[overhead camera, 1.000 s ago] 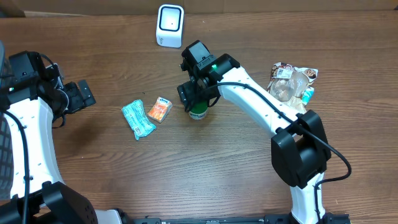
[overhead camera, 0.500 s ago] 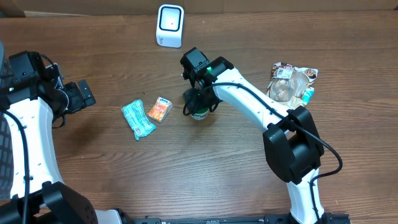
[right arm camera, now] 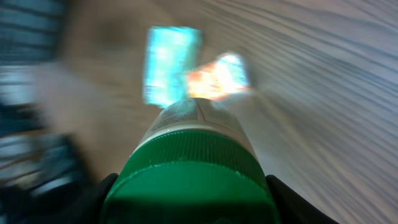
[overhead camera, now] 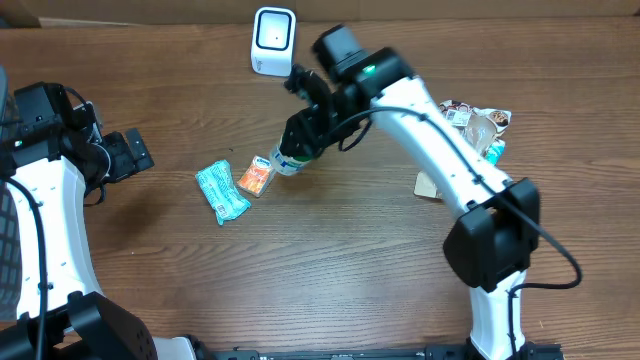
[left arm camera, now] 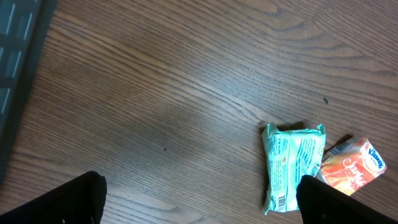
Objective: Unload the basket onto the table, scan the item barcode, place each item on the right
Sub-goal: 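Lift the jar and hold it in front of the white scanner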
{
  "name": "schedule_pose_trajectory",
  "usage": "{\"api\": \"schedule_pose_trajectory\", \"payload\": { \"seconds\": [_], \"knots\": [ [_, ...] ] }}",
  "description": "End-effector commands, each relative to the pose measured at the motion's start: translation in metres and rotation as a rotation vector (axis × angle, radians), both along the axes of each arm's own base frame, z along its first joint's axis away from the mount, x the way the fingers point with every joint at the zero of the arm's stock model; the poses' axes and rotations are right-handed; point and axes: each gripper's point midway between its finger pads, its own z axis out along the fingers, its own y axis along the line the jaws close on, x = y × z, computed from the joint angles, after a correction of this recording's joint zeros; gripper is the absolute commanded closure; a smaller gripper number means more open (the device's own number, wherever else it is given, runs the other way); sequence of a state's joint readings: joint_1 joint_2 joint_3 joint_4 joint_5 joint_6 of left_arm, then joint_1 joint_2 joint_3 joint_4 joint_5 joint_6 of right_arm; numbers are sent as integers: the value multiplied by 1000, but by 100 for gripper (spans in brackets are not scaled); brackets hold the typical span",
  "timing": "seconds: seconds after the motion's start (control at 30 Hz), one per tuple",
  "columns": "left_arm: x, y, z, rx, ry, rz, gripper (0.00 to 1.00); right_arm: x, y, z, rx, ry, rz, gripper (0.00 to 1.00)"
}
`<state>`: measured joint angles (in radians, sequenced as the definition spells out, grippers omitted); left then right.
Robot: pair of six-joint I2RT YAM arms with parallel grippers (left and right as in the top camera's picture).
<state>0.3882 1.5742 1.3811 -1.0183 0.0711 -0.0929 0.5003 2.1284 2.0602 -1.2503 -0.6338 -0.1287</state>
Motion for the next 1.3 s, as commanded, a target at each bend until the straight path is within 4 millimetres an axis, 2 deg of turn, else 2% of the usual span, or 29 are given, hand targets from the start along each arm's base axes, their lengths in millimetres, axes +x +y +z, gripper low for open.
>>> {"api": "schedule_pose_trajectory", "payload": {
  "seconds": [0.0,0.03,0.13,0.23,0.3,0.33,0.37,0.4,0.43,0.47,0.5,0.57,0.6,0.67,0.8,0.97,1.07,1.27],
  "knots": [
    [3,3,4,17,-9,-19,0,-19,0,94,477,-25,203,55],
    [3,3,4,17,-9,-20,0,-19,-6,100,518,-29,215,55],
    [3,3,4,17,-9,-19,0,-17,-17,99,520,-49,220,55],
    [3,3,4,17,-9,-19,0,-10,-22,84,431,-81,205,56],
    [3,3,4,17,-9,-20,0,4,-22,72,341,-126,163,58],
    [3,3,4,17,-9,-20,0,15,-22,66,287,-158,127,59],
    [3,3,4,17,-9,-20,0,37,-24,56,188,-226,53,60],
    [3,3,4,17,-9,-19,0,61,-28,47,79,-311,-28,60],
    [3,3,4,17,-9,-20,0,94,-35,40,-50,-432,-143,60],
    [3,3,4,17,-9,-20,0,111,-38,41,-103,-507,-199,60],
    [3,3,4,17,-9,-19,0,138,-40,46,-163,-635,-266,63],
    [3,3,4,17,-9,-19,0,169,-36,58,-208,-811,-315,63],
    [3,3,4,17,-9,-19,0,186,-28,65,-233,-956,-265,63],
    [3,3,4,17,-9,-19,0,205,-12,69,-267,-1151,-145,63],
    [3,3,4,17,-9,-19,0,240,10,57,-363,-1479,62,67],
    [3,3,4,17,-9,-20,0,261,21,29,-492,-1679,233,73],
    [3,3,4,17,-9,-19,0,272,18,25,-567,-1755,233,73],
    [3,3,4,17,-9,-19,0,278,16,13,-679,-1833,345,73]
  ]
}}
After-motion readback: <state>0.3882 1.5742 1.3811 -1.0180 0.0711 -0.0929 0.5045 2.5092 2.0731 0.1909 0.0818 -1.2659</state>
